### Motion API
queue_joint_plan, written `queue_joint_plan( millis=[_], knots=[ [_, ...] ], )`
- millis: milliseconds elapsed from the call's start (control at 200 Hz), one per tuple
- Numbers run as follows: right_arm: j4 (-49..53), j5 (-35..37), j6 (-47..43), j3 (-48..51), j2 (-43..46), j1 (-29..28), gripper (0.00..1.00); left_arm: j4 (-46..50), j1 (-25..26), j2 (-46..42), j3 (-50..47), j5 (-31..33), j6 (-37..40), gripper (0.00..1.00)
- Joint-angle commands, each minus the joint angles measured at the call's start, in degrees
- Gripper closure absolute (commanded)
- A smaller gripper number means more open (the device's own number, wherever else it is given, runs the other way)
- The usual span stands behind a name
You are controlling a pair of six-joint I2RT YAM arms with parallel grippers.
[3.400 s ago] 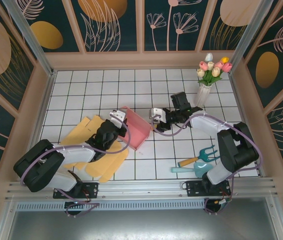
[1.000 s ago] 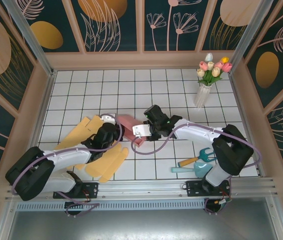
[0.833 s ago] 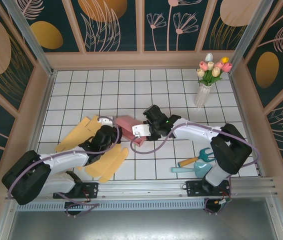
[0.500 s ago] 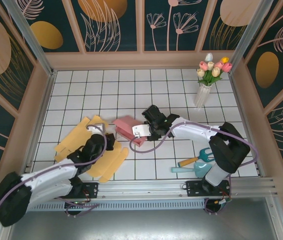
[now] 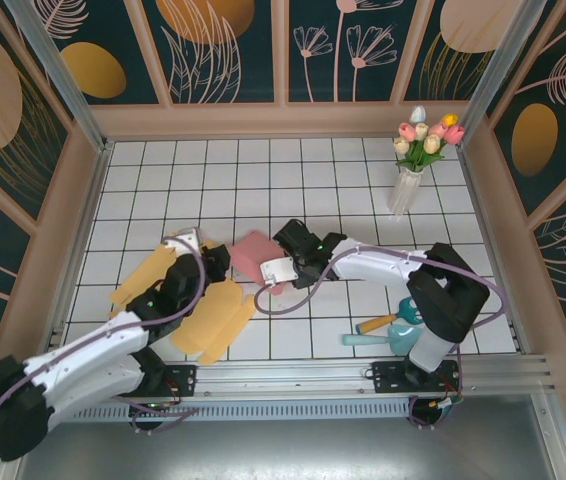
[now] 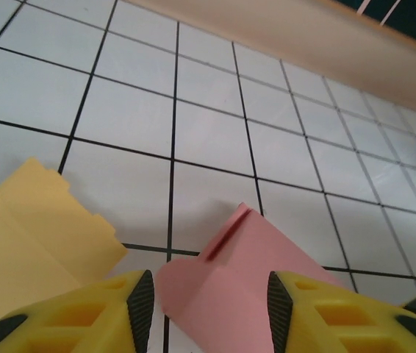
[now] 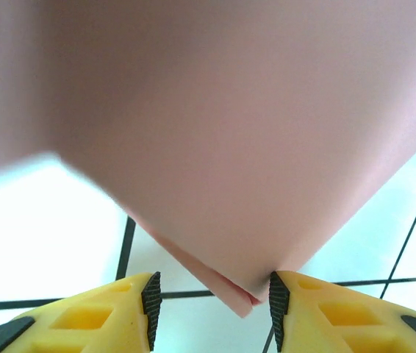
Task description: Fold the paper box
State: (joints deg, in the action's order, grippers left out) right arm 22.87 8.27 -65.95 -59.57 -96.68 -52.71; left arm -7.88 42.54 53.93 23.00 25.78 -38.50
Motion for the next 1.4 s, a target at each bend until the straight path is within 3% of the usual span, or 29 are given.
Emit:
queue_joint_plan(
  millis=[0, 260, 420, 545, 746, 836, 936, 1011, 1241, 1391],
  knots=[
    [2.1, 2.7, -1.1, -1.2, -1.9, -1.1, 0.54, -1.6, 0.3, 7.8, 3.7, 0.7, 3.4, 0.53],
    [-2.5, 0.5, 0.6, 1.6, 5.2, -0.6, 0.53, -6.1, -0.7, 22.9, 4.6, 0.3, 4.9, 0.53],
    [-8.3, -2.9, 10.5, 3.4, 12.6, -0.4, 0.5, -7.0, -0.8, 30.2, 6.3, 0.2, 5.2, 0.53],
    [-15.4, -0.9, 28.9, 4.0, 15.6, -0.5, 0.47, -8.4, -0.9, 31.4, 5.9, -0.6, 4.5, 0.53],
    [-26.3, 13.9, 74.8, 10.1, 17.5, 0.6, 0.45, -9.3, -0.9, 31.5, 6.2, -2.3, 4.0, 0.55],
    [-31.0, 15.3, 91.9, 15.7, 18.3, 1.3, 0.43, -9.0, -0.8, 31.3, 6.2, -1.9, 4.0, 0.55],
    [-25.8, 17.3, 111.8, 16.1, 16.4, 2.2, 0.39, -9.1, -0.8, 31.1, 5.9, -1.7, 4.1, 0.55],
    [-23.6, 15.7, 117.1, 15.0, 15.1, 1.9, 0.39, -9.2, -0.8, 30.9, 5.8, -1.7, 4.1, 0.55],
    [-30.0, 9.5, 137.2, 22.8, 15.6, 1.0, 0.38, -9.1, -0.8, 30.4, 6.0, -1.6, 4.3, 0.55],
    [-31.2, 8.0, 139.2, 22.1, 12.3, -1.1, 0.38, -9.2, -0.8, 30.6, 6.0, -1.7, 4.5, 0.55]
  ],
)
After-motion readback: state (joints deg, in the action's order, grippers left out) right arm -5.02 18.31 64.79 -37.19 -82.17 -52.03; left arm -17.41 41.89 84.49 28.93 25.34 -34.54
